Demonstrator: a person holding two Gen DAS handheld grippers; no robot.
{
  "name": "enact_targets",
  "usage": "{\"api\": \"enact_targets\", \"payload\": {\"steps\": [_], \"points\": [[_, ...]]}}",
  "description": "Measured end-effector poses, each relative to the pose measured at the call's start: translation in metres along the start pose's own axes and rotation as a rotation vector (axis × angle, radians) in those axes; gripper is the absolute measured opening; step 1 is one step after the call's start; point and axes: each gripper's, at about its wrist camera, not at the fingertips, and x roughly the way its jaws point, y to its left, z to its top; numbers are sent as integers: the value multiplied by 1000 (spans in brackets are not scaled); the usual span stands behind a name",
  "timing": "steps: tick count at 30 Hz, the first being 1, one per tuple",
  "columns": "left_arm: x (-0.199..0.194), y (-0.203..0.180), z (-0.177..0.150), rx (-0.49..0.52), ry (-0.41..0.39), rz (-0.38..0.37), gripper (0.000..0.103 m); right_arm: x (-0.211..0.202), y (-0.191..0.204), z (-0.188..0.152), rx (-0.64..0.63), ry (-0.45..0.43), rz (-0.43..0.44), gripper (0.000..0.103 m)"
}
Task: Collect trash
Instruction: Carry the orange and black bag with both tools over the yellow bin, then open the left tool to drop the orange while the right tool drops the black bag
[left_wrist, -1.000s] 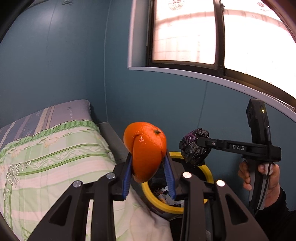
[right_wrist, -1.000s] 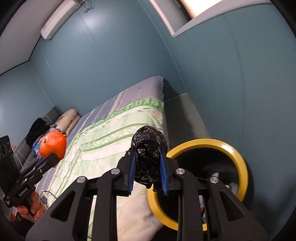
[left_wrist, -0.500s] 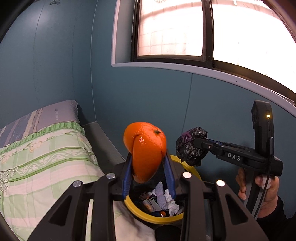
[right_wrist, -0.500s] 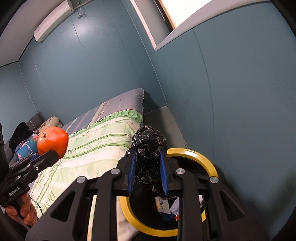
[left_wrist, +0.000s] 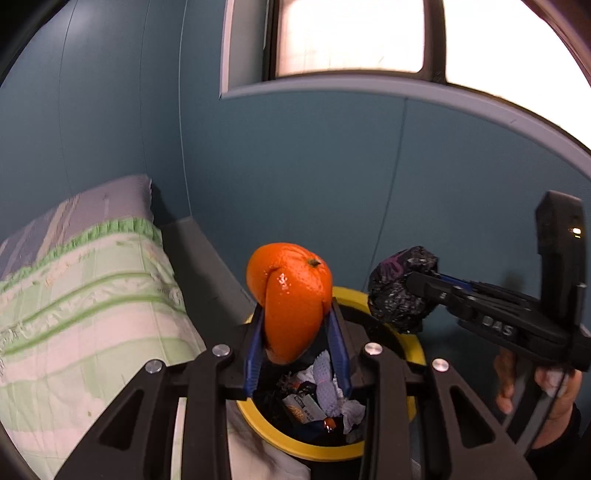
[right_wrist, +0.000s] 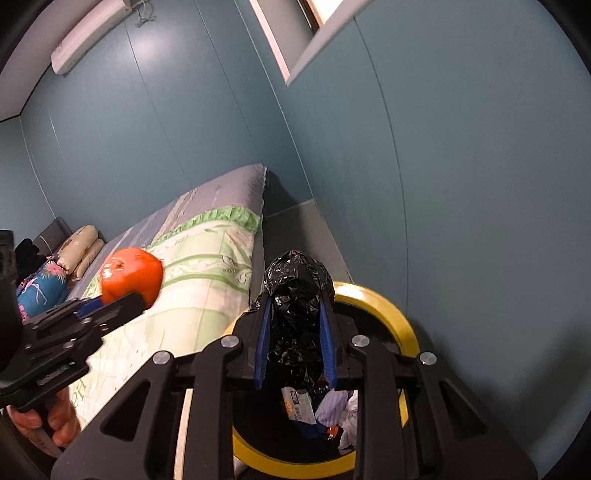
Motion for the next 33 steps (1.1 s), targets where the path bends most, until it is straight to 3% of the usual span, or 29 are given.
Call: {"api": "enact_targets", "payload": {"steps": [6, 17, 29, 33], "points": [[44, 9, -14, -39, 78, 6, 30, 29, -6, -4, 10, 49, -18, 23], [103, 17, -41, -96, 213, -55, 31, 69, -22, -18, 58, 141, -36, 23], [124, 22, -52, -126, 259, -47, 35, 99, -37, -22, 132, 195, -43, 30], [124, 27, -53, -153, 258, -45, 44, 98, -40, -20, 146, 191, -56, 39]]}}
